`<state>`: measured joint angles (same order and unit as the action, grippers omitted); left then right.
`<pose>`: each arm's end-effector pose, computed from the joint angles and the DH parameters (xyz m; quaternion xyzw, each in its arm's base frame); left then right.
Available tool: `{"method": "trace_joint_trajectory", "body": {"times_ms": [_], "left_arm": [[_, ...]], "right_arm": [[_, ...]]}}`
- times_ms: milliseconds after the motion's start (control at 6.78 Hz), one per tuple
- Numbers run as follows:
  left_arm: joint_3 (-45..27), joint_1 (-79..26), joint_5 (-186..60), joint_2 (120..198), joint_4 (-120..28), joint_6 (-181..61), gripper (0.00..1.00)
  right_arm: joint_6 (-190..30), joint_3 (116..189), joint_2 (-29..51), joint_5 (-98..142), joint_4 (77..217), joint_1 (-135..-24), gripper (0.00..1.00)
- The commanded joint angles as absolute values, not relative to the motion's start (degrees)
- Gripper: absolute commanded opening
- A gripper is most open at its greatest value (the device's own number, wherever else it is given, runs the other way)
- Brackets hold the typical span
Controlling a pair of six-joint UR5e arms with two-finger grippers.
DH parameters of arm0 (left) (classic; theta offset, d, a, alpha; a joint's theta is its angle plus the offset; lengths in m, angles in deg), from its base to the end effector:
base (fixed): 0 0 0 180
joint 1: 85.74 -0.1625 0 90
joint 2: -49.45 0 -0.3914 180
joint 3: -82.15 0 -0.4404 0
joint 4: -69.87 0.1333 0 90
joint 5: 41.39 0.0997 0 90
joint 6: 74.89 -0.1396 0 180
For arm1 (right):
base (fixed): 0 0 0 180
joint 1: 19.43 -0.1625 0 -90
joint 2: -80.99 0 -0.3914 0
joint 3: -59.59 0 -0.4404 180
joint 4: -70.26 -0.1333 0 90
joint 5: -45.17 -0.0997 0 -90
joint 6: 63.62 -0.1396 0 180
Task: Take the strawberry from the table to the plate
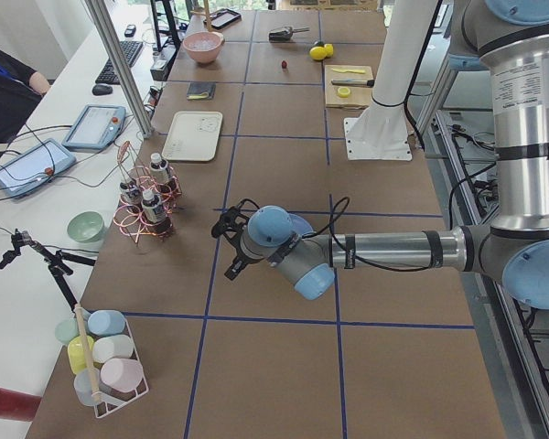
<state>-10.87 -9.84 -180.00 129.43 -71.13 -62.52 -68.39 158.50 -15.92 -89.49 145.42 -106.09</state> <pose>0.0953 -0.4966 0.5987 0.2450 0.4496 0.1669 0.8426 0.0050 -0.5184 0.6018 0.1085 -0.3845 -0.0442 0.9157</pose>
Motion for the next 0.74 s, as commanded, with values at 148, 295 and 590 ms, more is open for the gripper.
{"method": "trace_joint_trajectory", "body": {"times_ms": [148,295,590], "left_arm": [[-3.6,-25.2,-171.4,128.9,-87.0,-38.6,0.85],[-3.2,-28.5,-171.3,128.9,-89.5,-32.2,0.74],[-3.0,-31.9,-169.2,128.9,-90.4,-27.7,0.67]], "right_arm": [[-68.5,158.5,-16.4,-89.5,145.4,-106.1,1.00],[-68.5,158.5,-16.6,-89.5,145.4,-106.1,1.00],[-68.5,158.6,-16.8,-89.5,145.4,-106.1,1.00]]}}
